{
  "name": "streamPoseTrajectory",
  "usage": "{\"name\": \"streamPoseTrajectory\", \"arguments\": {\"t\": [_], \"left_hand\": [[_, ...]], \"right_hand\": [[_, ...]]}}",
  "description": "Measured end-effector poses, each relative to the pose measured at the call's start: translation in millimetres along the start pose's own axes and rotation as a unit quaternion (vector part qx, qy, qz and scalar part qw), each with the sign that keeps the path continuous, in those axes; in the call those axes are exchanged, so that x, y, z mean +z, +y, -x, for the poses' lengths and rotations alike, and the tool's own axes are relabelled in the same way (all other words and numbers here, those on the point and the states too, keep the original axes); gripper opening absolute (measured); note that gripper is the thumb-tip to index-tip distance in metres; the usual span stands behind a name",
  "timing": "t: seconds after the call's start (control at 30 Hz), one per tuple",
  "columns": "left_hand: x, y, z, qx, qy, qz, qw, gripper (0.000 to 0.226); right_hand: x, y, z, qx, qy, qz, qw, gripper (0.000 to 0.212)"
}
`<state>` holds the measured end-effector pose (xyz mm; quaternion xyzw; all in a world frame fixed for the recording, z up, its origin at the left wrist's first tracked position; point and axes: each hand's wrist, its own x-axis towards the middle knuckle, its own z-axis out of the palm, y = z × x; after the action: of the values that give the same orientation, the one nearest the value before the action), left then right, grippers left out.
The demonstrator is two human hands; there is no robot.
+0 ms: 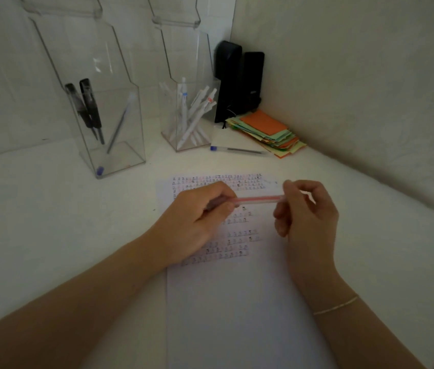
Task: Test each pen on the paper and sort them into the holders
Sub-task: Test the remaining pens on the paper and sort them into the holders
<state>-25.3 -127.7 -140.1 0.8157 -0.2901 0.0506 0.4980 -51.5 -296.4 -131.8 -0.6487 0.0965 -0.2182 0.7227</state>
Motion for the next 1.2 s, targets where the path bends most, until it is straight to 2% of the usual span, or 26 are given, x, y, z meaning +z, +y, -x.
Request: {"name": "streamPoseTrajectory", "arguments": {"t": [0.07,0.13,0.23,0.33,0.63,0.7,0.8,0.87,0.9,0.97,1.03,1.07,1.1,1.13,1.2], "left_hand": [[-1,-1,-1,-0.045,0.027,0.023,0.998,0.019],[-2,-2,-2,-0.083,0.060,0.016,0.995,0.031],[-2,-2,-3,-0.115,0.100,-0.012,0.988,0.044],[-2,-4,-5,-0.130,0.133,-0.010,0.983,0.046],[-2,0,-3,-0.089,0.175,0.013,0.981,0.035],[-4,0,-5,-0.063,0.197,0.008,0.978,0.029],[-11,2,-10,-0.049,0.244,-0.005,0.969,0.013],[-18,3,-13,-0.041,0.271,0.000,0.962,0.008],[-21,2,-14,-0.036,0.280,0.003,0.959,0.007],[-30,-2,-15,-0.034,0.292,0.045,0.955,0.007],[-40,-13,-16,-0.049,0.290,0.085,0.952,0.010],[-44,-21,-15,-0.061,0.279,0.060,0.957,0.013],[-47,-30,-14,-0.080,0.253,0.003,0.964,0.019],[-49,-38,-12,-0.099,0.217,-0.066,0.969,0.025],[-47,-51,-10,-0.111,0.136,-0.212,0.962,0.038]], "right_hand": [[4,4,3,-0.052,-0.029,0.085,0.995,0.016],[7,6,5,-0.069,-0.057,0.120,0.989,0.021],[8,6,8,-0.072,-0.096,0.126,0.985,0.025],[11,4,12,-0.069,-0.138,0.119,0.981,0.026],[10,3,8,-0.049,-0.203,0.113,0.971,0.024],[10,-1,0,-0.072,-0.193,0.183,0.961,0.020],[21,-19,-8,-0.192,-0.210,0.350,0.893,0.007],[37,-35,-6,-0.240,-0.269,0.414,0.836,0.024],[47,-42,-3,-0.274,-0.301,0.446,0.797,0.028],[68,-53,-1,-0.358,-0.339,0.534,0.687,0.027],[86,-67,-11,-0.402,-0.316,0.632,0.582,0.031],[95,-76,-20,-0.406,-0.285,0.663,0.560,0.035],[104,-86,-29,-0.401,-0.252,0.671,0.571,0.039],[115,-99,-37,-0.375,-0.237,0.642,0.625,0.042],[142,-122,-49,-0.285,-0.274,0.483,0.781,0.059]]}}
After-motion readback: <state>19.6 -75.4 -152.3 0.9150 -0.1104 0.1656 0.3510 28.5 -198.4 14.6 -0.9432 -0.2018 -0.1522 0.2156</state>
